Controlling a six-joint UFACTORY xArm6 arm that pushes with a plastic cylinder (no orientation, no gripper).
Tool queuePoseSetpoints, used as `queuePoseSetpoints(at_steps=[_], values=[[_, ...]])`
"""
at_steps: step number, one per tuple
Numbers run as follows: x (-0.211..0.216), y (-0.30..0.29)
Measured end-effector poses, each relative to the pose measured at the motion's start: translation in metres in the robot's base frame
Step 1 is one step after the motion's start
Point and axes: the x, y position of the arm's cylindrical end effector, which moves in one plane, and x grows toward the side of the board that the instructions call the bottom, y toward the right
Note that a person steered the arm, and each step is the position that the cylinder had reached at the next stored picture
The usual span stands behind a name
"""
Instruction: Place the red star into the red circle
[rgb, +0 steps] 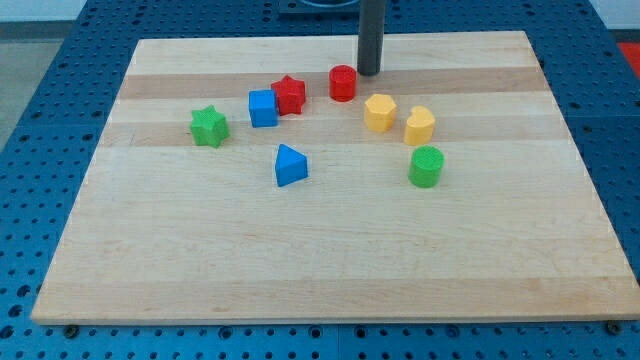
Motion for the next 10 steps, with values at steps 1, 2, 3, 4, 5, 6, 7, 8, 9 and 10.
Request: queuePoseSetpoints(at_steps=[1, 2, 3, 4, 5, 6, 7, 8, 9, 10], values=[[-0.005, -0.029], [-0.005, -0.071], [-0.005, -0.106], [0.008, -0.120], [0.031, -0.122], [0.037, -0.122], [0.043, -0.122], [0.062, -0.133], [0.069, -0.147], [0.084, -0.156]])
